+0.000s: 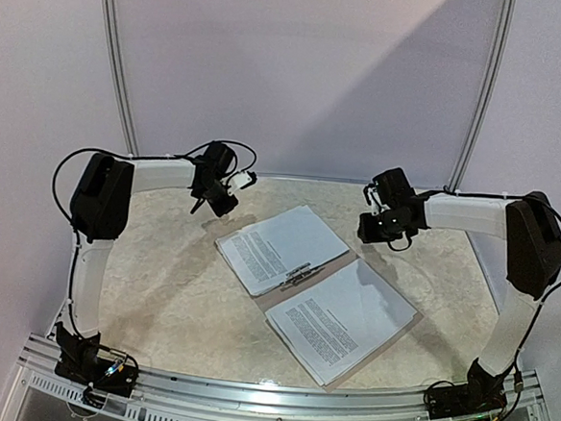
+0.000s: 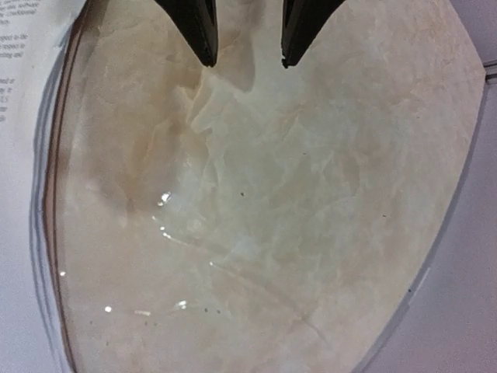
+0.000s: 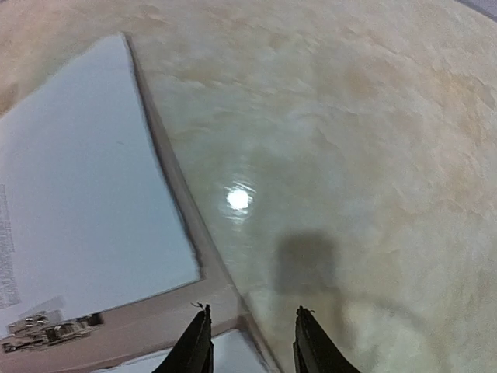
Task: Put the files into the folder
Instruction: Rotate the folder with files at the center of the board.
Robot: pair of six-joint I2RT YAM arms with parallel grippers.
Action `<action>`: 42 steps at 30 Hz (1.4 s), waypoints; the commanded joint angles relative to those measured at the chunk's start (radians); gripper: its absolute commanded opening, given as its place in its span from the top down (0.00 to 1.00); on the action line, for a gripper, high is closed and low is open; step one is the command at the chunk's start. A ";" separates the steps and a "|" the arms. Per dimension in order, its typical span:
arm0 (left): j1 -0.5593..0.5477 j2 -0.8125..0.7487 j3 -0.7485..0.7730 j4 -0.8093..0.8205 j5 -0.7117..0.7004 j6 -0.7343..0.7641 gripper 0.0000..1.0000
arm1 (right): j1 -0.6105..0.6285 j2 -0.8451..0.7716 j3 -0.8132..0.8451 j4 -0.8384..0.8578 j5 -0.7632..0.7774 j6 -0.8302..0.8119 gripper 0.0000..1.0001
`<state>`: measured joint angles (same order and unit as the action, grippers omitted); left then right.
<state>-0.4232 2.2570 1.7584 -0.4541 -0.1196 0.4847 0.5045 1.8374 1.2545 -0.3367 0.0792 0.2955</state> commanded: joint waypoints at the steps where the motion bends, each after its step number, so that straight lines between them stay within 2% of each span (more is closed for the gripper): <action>1: -0.013 0.065 0.042 -0.009 -0.043 0.014 0.70 | -0.035 0.060 0.002 -0.178 0.187 0.006 0.65; 6: -0.050 0.062 -0.032 -0.013 0.022 0.047 0.71 | -0.037 0.098 -0.040 -0.203 0.102 -0.017 0.65; 11: -0.107 0.012 -0.162 0.008 0.022 0.083 0.72 | -0.034 0.074 -0.120 -0.129 -0.023 -0.018 0.65; 20: -0.131 -0.070 -0.252 -0.023 0.052 0.077 0.72 | -0.031 0.074 -0.135 -0.110 -0.099 -0.028 0.66; 27: -0.121 -0.116 -0.250 -0.038 0.024 0.094 0.72 | -0.039 0.034 -0.081 -0.163 0.048 -0.009 0.66; 32: -0.109 -0.143 -0.238 -0.051 0.014 0.104 0.70 | -0.044 -0.089 -0.085 -0.221 0.161 0.019 0.64; 37: -0.089 -0.158 -0.241 -0.044 0.004 0.111 0.70 | -0.045 -0.187 -0.105 -0.425 0.265 0.056 0.64; 42: -0.075 -0.124 -0.219 -0.014 -0.026 0.137 0.70 | -0.044 -0.305 -0.245 -0.617 0.225 0.150 0.64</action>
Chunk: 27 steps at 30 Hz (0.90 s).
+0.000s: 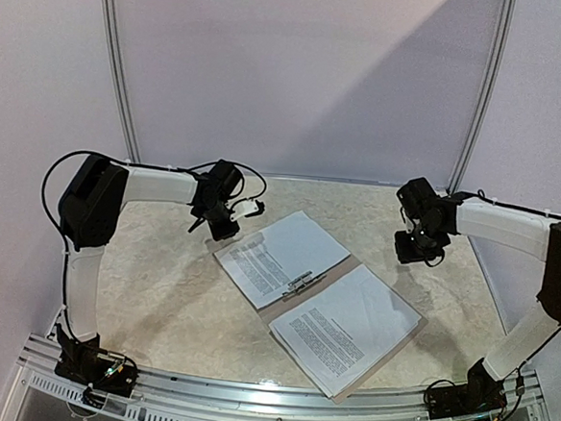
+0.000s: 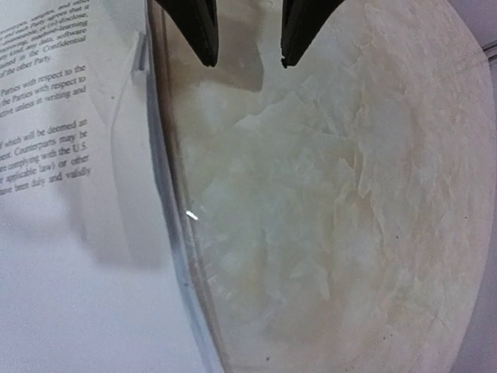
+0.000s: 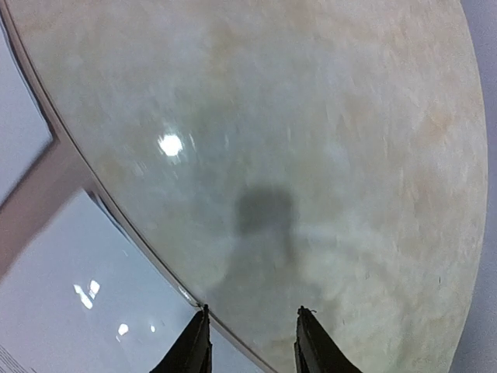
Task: Put the files into the folder
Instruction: Rotate the folder with files at the center of the board.
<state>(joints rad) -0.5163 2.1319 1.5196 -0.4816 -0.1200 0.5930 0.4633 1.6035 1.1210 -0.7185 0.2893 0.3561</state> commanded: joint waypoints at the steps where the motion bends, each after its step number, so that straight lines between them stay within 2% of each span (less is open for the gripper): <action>1: 0.018 0.015 0.033 0.016 -0.028 0.033 0.70 | -0.004 -0.086 -0.137 -0.272 0.000 0.117 0.64; 4: 0.018 0.064 0.081 0.015 -0.019 0.039 0.70 | -0.003 -0.134 -0.230 -0.331 -0.060 0.166 0.65; 10: 0.007 0.118 0.089 -0.011 0.048 0.054 0.70 | -0.003 -0.250 -0.414 -0.307 -0.183 0.252 0.71; 15: -0.018 0.091 -0.007 -0.006 0.075 0.074 0.70 | -0.003 -0.260 -0.533 -0.137 -0.304 0.262 0.72; 21: -0.025 0.045 -0.098 -0.017 0.103 0.070 0.70 | -0.008 -0.185 -0.547 0.003 -0.306 0.260 0.74; 27: -0.025 -0.051 -0.227 -0.016 0.142 0.063 0.70 | -0.070 -0.110 -0.499 0.102 -0.262 0.226 0.75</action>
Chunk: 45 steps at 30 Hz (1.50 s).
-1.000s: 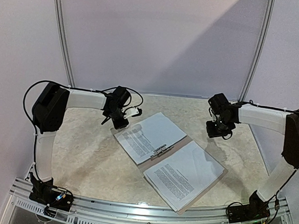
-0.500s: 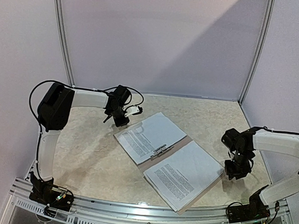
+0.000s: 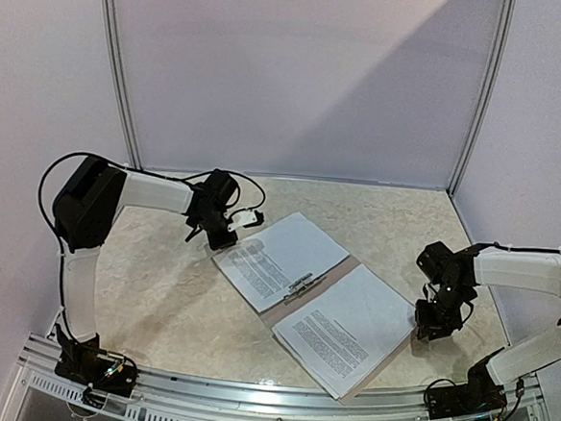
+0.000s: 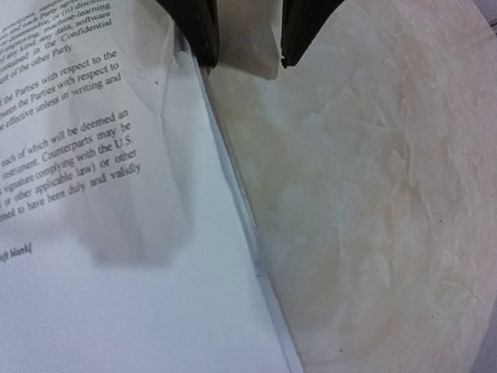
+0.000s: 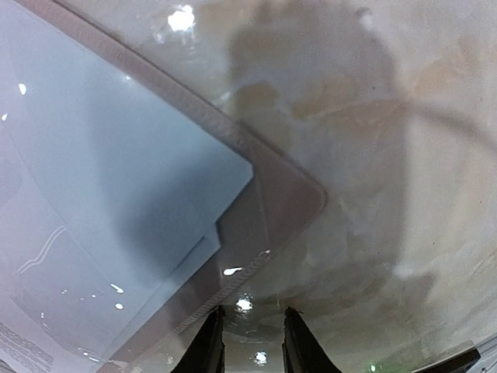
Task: Put the files into the folder
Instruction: Rotate the folder with files at the center of the board.
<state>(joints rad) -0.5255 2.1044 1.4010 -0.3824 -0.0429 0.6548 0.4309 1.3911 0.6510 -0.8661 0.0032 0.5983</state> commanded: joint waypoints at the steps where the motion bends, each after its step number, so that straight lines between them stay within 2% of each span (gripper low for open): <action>1: -0.016 -0.044 -0.132 -0.112 0.074 -0.001 0.70 | -0.048 0.116 -0.017 0.263 0.032 -0.030 0.75; 7: -0.024 -0.125 -0.257 -0.136 0.195 0.005 0.70 | -0.070 0.253 0.125 0.324 0.017 -0.120 0.76; 13: -0.071 -0.205 -0.399 -0.133 0.229 0.005 0.70 | -0.087 0.380 0.305 0.306 0.025 -0.216 0.76; 20: -0.079 -0.288 -0.502 -0.134 0.243 -0.009 0.69 | -0.100 0.490 0.441 0.292 -0.050 -0.276 0.76; 31: -0.124 -0.414 -0.615 -0.140 0.355 0.025 0.68 | -0.100 0.676 0.662 0.294 -0.143 -0.334 0.75; 35: -0.111 -0.457 -0.640 -0.155 0.288 0.041 0.67 | -0.099 0.691 0.718 0.226 -0.070 -0.328 0.75; 40: -0.011 -0.496 -0.614 -0.152 0.177 0.055 0.64 | -0.100 0.607 0.697 0.203 -0.034 -0.334 0.75; 45: 0.005 -0.500 -0.537 -0.191 0.196 0.062 0.59 | -0.098 0.513 0.695 0.181 -0.048 -0.348 0.71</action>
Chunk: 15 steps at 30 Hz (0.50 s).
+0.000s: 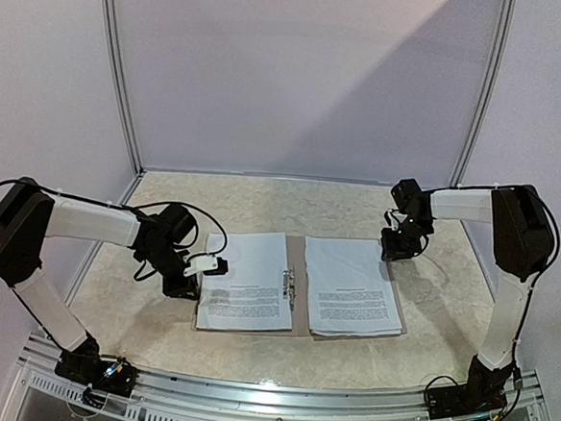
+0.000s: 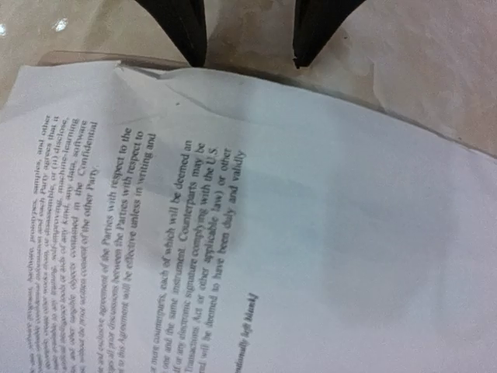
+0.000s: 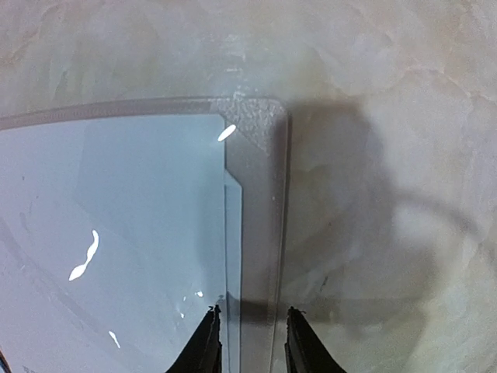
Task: Put the files into the folder
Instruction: Rotate the folder with files at the center of the board, then close the file on the spring clip of the folder.
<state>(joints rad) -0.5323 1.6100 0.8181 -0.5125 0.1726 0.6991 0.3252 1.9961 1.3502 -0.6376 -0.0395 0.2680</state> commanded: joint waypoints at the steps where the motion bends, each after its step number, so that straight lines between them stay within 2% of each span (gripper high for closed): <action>1: 0.012 -0.007 0.057 -0.066 -0.007 0.017 0.58 | 0.011 -0.107 0.000 -0.057 -0.003 -0.020 0.71; 5: 0.026 0.005 0.089 -0.077 0.004 0.010 0.56 | 0.053 -0.168 0.002 -0.090 0.033 -0.025 0.70; 9: 0.060 0.032 0.123 -0.057 -0.039 -0.019 0.57 | 0.145 -0.239 -0.027 -0.087 0.089 0.009 0.71; 15: 0.100 0.147 0.206 0.081 -0.206 -0.089 0.63 | 0.408 -0.336 -0.163 0.089 0.053 0.150 0.76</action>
<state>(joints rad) -0.4568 1.6733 0.9661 -0.5285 0.0887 0.6624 0.5903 1.7039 1.2652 -0.6502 0.0288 0.3157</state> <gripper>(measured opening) 0.382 0.254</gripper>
